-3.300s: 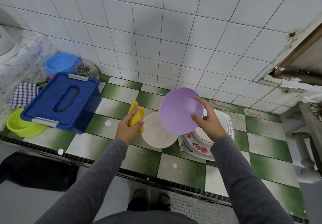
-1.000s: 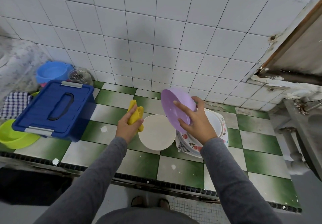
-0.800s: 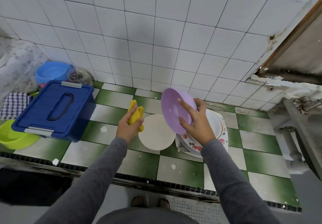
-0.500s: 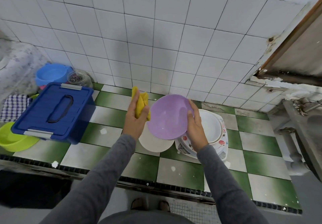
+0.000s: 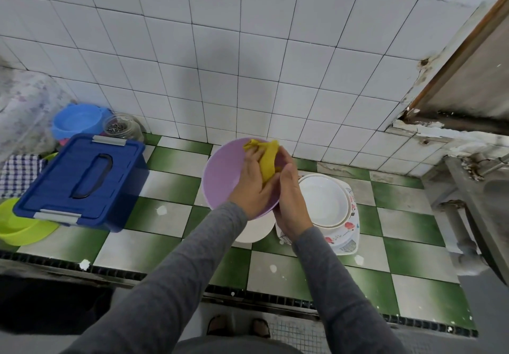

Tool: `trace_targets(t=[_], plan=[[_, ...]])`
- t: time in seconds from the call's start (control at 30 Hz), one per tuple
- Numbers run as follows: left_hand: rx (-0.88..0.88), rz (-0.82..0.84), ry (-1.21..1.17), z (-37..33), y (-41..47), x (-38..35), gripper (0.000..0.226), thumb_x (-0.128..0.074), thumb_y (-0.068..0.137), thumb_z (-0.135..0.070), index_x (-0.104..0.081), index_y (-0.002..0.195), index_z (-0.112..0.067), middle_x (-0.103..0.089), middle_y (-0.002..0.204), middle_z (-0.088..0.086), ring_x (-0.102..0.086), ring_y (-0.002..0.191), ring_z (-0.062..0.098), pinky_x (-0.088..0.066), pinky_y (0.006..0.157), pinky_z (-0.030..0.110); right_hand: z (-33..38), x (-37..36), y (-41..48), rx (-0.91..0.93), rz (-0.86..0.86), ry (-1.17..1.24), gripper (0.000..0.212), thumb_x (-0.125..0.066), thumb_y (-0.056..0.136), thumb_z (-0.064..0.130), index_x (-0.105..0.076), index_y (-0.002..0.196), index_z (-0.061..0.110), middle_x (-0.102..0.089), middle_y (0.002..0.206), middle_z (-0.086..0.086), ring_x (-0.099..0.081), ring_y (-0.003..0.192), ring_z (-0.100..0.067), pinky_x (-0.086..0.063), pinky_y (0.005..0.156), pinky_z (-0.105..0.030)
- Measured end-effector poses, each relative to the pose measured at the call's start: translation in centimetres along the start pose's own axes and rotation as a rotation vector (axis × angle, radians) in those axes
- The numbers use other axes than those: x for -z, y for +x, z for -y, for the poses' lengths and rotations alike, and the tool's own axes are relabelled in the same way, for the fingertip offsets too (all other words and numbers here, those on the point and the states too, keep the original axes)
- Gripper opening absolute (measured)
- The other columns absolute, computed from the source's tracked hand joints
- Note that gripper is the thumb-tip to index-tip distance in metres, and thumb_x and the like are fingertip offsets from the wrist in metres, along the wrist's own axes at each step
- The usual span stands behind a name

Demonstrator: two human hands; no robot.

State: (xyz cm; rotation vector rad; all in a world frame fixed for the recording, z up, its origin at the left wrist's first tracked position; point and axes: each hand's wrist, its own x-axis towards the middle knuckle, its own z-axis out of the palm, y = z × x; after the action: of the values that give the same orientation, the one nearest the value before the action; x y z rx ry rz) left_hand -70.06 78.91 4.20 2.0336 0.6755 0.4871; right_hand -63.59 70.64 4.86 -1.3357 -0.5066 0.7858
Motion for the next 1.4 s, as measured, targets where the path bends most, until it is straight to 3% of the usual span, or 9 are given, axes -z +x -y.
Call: trace_targets(t=[0.1,0.2,0.3,0.43,0.67,0.87,0.97,1.27,1.4], plan=[[0.028,0.194,0.243,0.4,0.5,-0.6,0.069,-0.023,0.107,-0.044,0.018,0.156,-0.018,0.03,0.162,0.001,0.024,0.15,0.018,0.008,0.124,0.045,0.1,0.2,-0.1,0.019,-0.004,-0.012,0.05,-0.03,0.102,0.058,-0.043,0.146,0.038,-0.052,0.147,0.01,-0.048,0.138,-0.016,-0.042,0.113,-0.051],[0.048,0.315,0.457,0.8,0.3,-0.2,0.068,-0.014,0.107,-0.043,0.031,0.149,-0.013,0.041,0.155,0.01,0.037,0.143,0.027,0.012,0.122,0.049,0.3,0.7,-0.1,0.011,0.01,0.012,0.048,-0.027,0.104,0.056,-0.039,0.148,0.039,-0.049,0.149,0.01,-0.047,0.138,-0.015,-0.041,0.114,-0.05],[0.024,0.352,0.422,0.6,-0.2,0.1,0.07,0.001,0.099,-0.05,0.029,0.15,-0.013,0.039,0.157,0.009,0.035,0.145,0.024,0.007,0.124,0.048,0.6,0.8,0.1,0.008,0.024,0.021,0.048,-0.028,0.102,0.058,-0.04,0.146,0.044,-0.05,0.148,0.01,-0.05,0.136,-0.015,-0.044,0.112,-0.048],[0.04,0.344,0.316,-0.3,0.3,-0.4,0.053,-0.006,0.107,-0.038,0.028,0.147,-0.029,0.033,0.16,0.002,0.029,0.148,0.019,0.002,0.124,0.051,0.6,-0.3,-0.1,0.035,0.057,-0.028,0.049,-0.028,0.098,0.064,-0.042,0.143,0.051,-0.045,0.152,0.014,-0.044,0.14,-0.011,-0.041,0.114,-0.045],[-0.018,0.35,0.547,0.3,0.9,-0.6,0.081,0.013,0.086,-0.059,0.022,0.155,-0.017,0.034,0.159,0.011,0.032,0.147,0.027,-0.002,0.123,0.054,0.9,-0.3,0.4,0.071,0.087,-0.061,0.052,-0.027,0.097,0.067,-0.043,0.143,0.05,-0.045,0.151,0.016,-0.041,0.142,-0.009,-0.035,0.118,-0.048],[-0.123,0.477,0.661,-0.2,1.0,1.3,0.067,-0.015,0.105,-0.049,0.024,0.154,-0.024,0.039,0.157,0.003,0.038,0.141,0.016,0.014,0.121,0.041,1.9,0.3,0.6,0.072,0.067,0.031,0.053,-0.04,0.088,0.073,-0.051,0.135,0.053,-0.051,0.148,0.011,-0.046,0.14,-0.016,-0.036,0.117,-0.052],[-0.166,0.479,0.805,-0.6,0.6,2.0,0.065,-0.017,0.107,-0.043,0.025,0.153,-0.023,0.038,0.157,0.003,0.037,0.14,0.015,0.014,0.116,0.035,2.1,0.3,0.6,0.075,0.064,0.06,0.049,-0.038,0.09,0.07,-0.053,0.134,0.052,-0.052,0.148,0.01,-0.047,0.139,-0.018,-0.037,0.116,-0.053],[0.117,0.114,0.803,-0.8,1.5,1.0,0.06,-0.004,0.105,-0.04,0.04,0.138,-0.017,0.044,0.151,0.007,0.034,0.145,0.025,0.017,0.121,0.043,2.3,-0.7,0.3,0.113,0.088,0.007,0.039,-0.031,0.101,0.059,-0.05,0.134,0.051,-0.048,0.15,0.012,-0.046,0.139,-0.012,-0.039,0.116,-0.047],[0.049,0.038,0.737,0.1,1.8,0.9,0.063,0.001,0.103,-0.044,0.036,0.145,-0.011,0.043,0.152,0.014,0.038,0.142,0.03,0.014,0.121,0.047,2.5,-1.1,0.5,0.149,0.087,-0.088,0.043,-0.03,0.098,0.064,-0.048,0.137,0.056,-0.041,0.153,0.008,-0.041,0.142,-0.012,-0.038,0.117,-0.046]])
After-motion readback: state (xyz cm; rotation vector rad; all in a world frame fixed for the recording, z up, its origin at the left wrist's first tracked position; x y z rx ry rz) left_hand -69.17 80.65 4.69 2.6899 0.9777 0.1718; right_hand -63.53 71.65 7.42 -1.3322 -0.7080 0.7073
